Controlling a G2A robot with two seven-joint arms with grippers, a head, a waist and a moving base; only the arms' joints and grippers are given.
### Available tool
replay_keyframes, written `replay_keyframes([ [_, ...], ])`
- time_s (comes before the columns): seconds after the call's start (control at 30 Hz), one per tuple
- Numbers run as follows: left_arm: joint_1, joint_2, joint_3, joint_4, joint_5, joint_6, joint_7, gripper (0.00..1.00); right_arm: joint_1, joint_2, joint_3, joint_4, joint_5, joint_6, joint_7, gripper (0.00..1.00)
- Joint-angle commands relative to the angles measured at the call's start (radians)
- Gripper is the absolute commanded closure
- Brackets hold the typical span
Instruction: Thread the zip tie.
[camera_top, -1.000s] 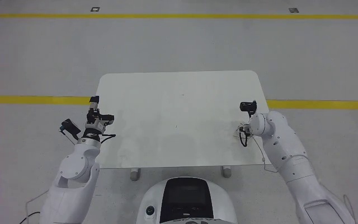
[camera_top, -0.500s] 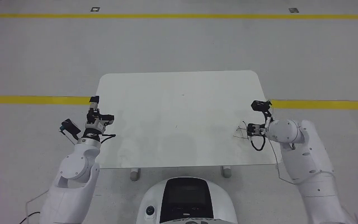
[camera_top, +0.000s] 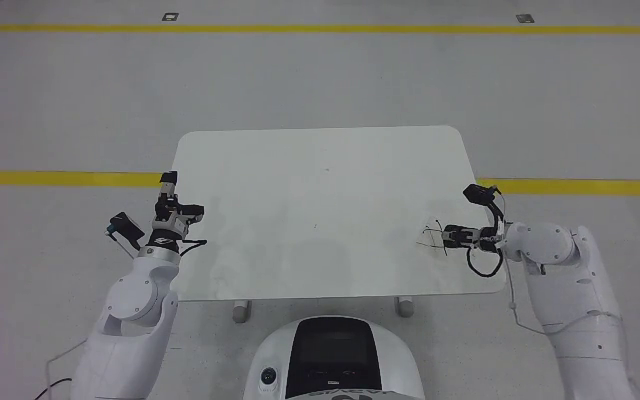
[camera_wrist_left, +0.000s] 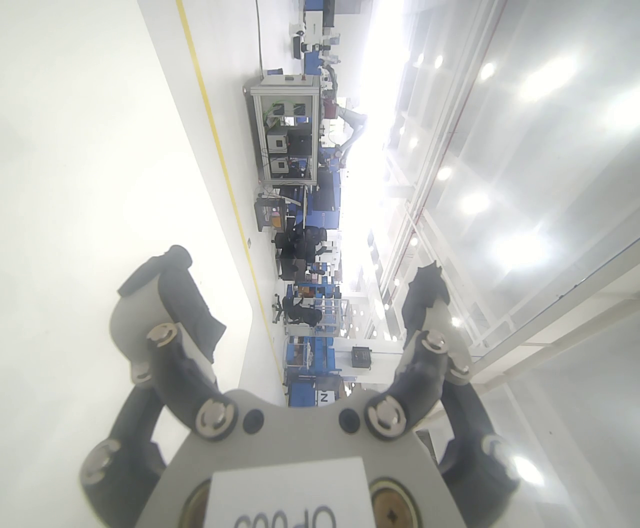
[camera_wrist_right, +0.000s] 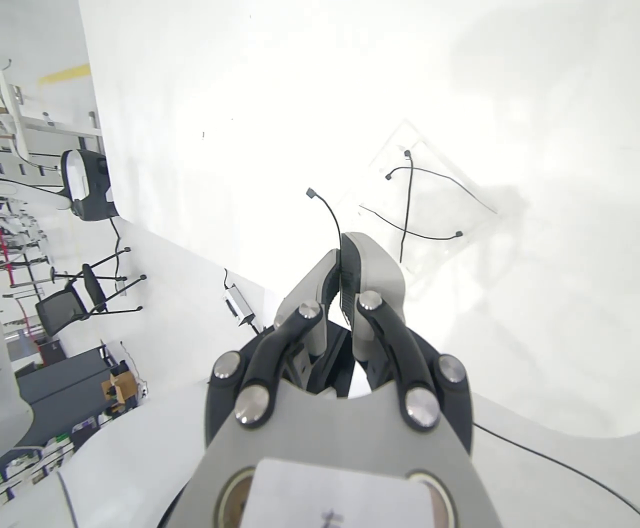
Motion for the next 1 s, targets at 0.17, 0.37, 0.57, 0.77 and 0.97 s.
replay_keyframes([
  [0.17,0.0,0.0,0.0,0.0,0.0,0.0,0.0,0.0,0.0,0.0,0.0,-0.001,-0.001,0.001,0.0,1.0],
  [0.37,0.0,0.0,0.0,0.0,0.0,0.0,0.0,0.0,-0.01,-0.001,-0.005,0.006,0.013,0.005,-0.019,1.0],
  [0.57,0.0,0.0,0.0,0.0,0.0,0.0,0.0,0.0,-0.004,0.002,-0.03,-0.022,0.015,0.096,0.006,1.0],
  [0.77,0.0,0.0,0.0,0.0,0.0,0.0,0.0,0.0,0.024,0.0,-0.073,-0.137,0.007,0.247,0.015,1.0],
  [0.97,0.0,0.0,0.0,0.0,0.0,0.0,0.0,0.0,0.036,0.0,-0.088,-0.187,0.036,0.312,0.015,1.0],
])
